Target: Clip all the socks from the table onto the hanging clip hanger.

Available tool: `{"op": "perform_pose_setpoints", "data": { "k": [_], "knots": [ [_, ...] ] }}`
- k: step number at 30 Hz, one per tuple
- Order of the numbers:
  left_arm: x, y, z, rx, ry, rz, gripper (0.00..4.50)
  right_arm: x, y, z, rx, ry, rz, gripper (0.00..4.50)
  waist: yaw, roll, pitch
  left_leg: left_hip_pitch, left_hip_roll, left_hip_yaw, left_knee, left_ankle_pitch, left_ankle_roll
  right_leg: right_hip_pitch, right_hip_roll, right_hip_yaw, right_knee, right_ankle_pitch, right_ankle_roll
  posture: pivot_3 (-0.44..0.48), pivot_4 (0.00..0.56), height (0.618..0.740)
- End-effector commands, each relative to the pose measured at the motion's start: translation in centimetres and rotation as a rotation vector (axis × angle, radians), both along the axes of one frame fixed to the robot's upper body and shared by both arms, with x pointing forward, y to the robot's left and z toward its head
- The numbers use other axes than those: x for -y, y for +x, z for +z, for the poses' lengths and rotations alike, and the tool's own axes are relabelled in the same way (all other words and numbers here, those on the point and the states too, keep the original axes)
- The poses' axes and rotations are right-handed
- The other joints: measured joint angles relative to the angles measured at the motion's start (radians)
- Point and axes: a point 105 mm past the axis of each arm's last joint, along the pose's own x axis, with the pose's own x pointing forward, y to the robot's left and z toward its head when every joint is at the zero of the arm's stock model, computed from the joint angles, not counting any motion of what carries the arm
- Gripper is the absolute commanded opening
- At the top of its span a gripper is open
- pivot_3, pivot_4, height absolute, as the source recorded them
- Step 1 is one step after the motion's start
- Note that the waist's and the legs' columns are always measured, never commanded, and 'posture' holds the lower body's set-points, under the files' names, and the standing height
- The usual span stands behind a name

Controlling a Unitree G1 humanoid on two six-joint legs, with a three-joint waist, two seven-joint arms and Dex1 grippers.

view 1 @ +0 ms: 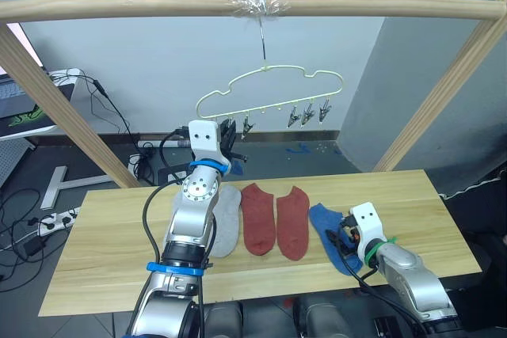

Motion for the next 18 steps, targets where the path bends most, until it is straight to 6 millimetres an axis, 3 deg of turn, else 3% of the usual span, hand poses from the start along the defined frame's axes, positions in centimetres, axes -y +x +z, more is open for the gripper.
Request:
{"op": "perform_pose_setpoints", "data": {
  "k": [1,6,10,14,18],
  "knots": [
    [-0.3,-0.1,0.1,0.004,-0.016,0.007,0.20,-1.5,0.3,1.1,0.023,0.065,-0.002,4.48,0.000,0.000,0.000,0.000,0.000,0.000,0.000,0.000,0.000,0.000,0.000,0.000,0.000,0.000,0.000,0.144,0.182,0.740],
    [-0.1,-0.1,0.0,-0.003,-0.029,0.000,0.20,-2.4,0.6,-0.2,-0.029,0.093,-0.022,4.48,0.000,0.000,0.002,0.000,0.000,0.000,0.000,0.000,0.000,0.000,0.000,0.000,0.000,0.000,0.000,0.149,0.182,0.740],
    [0.0,-0.2,0.0,-0.006,-0.029,-0.004,0.20,-1.7,0.3,-2.4,-0.103,-0.005,-0.023,4.48,0.002,0.000,0.003,0.000,0.000,0.000,0.000,0.000,0.000,0.000,0.000,0.000,0.000,0.000,0.000,0.154,0.182,0.740],
    [-0.1,-0.3,-0.1,-0.009,-0.027,-0.003,0.20,-1.2,-0.1,-3.4,-0.139,-0.034,-0.031,4.48,0.003,0.000,0.003,0.000,0.000,0.000,0.000,0.000,0.000,0.000,0.000,0.000,0.000,0.000,0.000,0.156,0.180,0.740],
    [-0.2,-0.3,0.0,-0.008,-0.027,-0.004,0.20,-1.3,-0.4,-3.8,-0.153,-0.006,-0.043,3.71,0.004,-0.001,0.002,0.001,0.000,0.000,0.000,0.000,0.000,0.001,0.000,0.000,0.000,0.000,0.000,0.160,0.178,0.740]
  ]
}}
